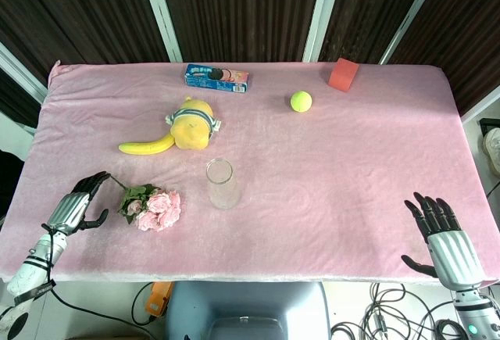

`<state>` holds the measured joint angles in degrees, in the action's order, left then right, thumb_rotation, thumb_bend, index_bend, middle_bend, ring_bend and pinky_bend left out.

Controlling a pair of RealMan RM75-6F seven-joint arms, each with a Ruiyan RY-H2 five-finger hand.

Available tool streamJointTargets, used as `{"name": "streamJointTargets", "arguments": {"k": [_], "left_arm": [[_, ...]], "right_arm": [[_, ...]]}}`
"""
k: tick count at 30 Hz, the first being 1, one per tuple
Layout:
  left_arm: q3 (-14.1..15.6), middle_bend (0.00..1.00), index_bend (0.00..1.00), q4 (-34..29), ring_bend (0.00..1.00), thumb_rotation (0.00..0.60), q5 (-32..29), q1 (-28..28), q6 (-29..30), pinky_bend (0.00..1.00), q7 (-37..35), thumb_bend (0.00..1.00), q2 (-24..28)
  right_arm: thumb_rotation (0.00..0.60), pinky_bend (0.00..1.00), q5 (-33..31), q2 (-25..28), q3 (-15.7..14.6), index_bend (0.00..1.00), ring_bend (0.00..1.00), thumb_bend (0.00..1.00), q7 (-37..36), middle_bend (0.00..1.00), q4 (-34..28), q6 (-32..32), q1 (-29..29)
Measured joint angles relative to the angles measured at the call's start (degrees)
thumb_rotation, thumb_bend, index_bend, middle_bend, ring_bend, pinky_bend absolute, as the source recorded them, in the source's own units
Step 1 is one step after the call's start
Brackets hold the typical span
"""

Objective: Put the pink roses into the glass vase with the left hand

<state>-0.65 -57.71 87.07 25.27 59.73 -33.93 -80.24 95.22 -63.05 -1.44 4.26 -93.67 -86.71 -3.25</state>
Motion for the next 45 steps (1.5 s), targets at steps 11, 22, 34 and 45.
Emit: {"name": "streamJointTargets", "arguments": {"k": [11, 22, 34, 45], "left_arm": [[0.65, 0.00, 0.00, -1.99, 0.00, 0.600, 0.46, 2.08, -2.30, 0.00, 0.82, 0.42, 0.02], [0.52, 0.00, 0.00, -19.67, 0.00, 0.600, 2.78, 4.73, -1.63, 0.00, 14.24, 0.39, 4.54], [-1.48, 0.00, 0.00, -26.94, 0.00, 0.600, -5.37, 7.53, -6.84, 0.00, 33.26, 0.38, 3.74], [-1.27, 0.03, 0.00, -27.26, 0.08, 0.600, -14.20, 9.54, -12.80, 0.09, 42.21, 0.37, 2.56]], "right_arm": [[0.600, 0.00, 0.96, 0.60, -0.23, 0.00, 0.00, 0.10, -1.50, 0.00, 0.19, -2.12, 1.04], [0.600, 0.00, 3.41, 0.86, -0.79, 0.00, 0.00, 0.10, -2.70, 0.00, 0.18, -2.23, 0.62], [0.600, 0.00, 4.52, 1.83, -1.23, 0.00, 0.00, 0.10, -5.36, 0.00, 0.62, -3.87, 1.04], [0.600, 0.00, 4.60, 1.98, -1.18, 0.00, 0.00, 0.09, -5.65, 0.00, 0.84, -4.61, 1.52]]}}
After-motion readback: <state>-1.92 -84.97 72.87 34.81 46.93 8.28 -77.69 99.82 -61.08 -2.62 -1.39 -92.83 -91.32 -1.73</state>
